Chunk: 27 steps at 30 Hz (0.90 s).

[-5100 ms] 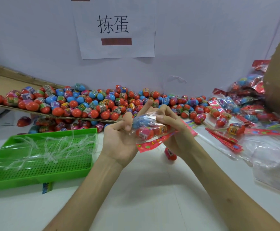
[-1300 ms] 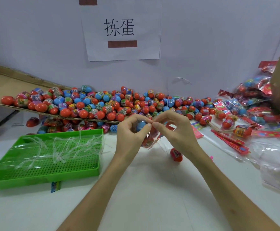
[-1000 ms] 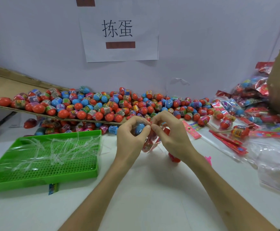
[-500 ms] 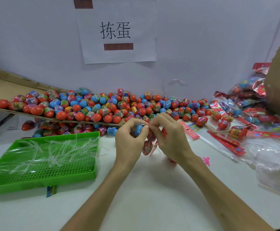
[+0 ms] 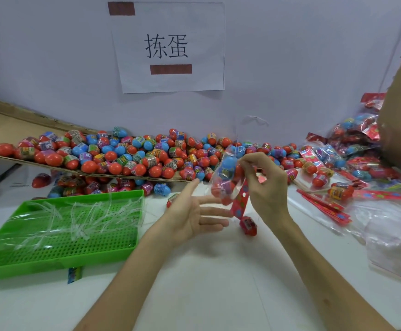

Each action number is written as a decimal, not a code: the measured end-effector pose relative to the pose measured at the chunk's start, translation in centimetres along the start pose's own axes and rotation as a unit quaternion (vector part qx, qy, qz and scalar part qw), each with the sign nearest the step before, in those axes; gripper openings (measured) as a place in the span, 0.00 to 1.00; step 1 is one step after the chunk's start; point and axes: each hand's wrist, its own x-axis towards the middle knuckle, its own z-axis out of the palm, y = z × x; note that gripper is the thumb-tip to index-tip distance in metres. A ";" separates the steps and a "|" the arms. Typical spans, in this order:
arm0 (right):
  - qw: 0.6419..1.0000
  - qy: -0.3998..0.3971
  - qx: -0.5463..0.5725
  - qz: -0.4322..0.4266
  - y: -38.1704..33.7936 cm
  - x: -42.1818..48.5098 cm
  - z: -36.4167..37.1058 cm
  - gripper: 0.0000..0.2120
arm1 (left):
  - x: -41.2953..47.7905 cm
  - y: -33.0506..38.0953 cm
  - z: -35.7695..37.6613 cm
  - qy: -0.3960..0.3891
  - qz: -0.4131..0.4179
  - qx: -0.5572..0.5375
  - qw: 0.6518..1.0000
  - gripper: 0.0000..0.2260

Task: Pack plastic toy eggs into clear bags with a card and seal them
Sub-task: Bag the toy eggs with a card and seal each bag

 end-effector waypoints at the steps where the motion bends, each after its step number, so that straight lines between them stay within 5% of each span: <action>1: 1.000 -0.010 0.026 0.002 -0.2 0.0 0.1 0.10 | 0.0 -0.1 0.0 -0.018 -0.007 -0.020 1.000 0.30; 5: 0.994 -0.056 0.086 0.040 -0.9 0.0 0.4 0.09 | 0.2 0.0 0.2 -0.020 0.068 -0.156 0.985 0.13; 10: 0.954 -0.085 0.193 0.213 -1.0 0.3 0.8 0.04 | 0.9 0.1 -0.5 0.137 0.238 -0.130 0.953 0.25; 13: 0.918 -0.141 0.210 0.305 -1.3 -0.1 1.4 0.10 | 1.0 0.1 -0.6 0.161 0.276 -0.118 0.940 0.27; 21: 0.841 -0.138 0.341 0.397 -1.4 -0.1 1.2 0.07 | 1.1 0.1 -0.3 0.044 0.211 -0.243 0.946 0.17; 24: 0.849 -0.144 0.325 0.391 -1.0 -0.3 1.5 0.09 | 1.3 0.0 -0.3 0.062 0.215 -0.249 0.942 0.12; 27: 0.882 -0.142 0.242 0.378 -0.6 0.2 1.6 0.15 | 1.2 0.2 -0.6 0.089 0.235 -0.202 0.947 0.17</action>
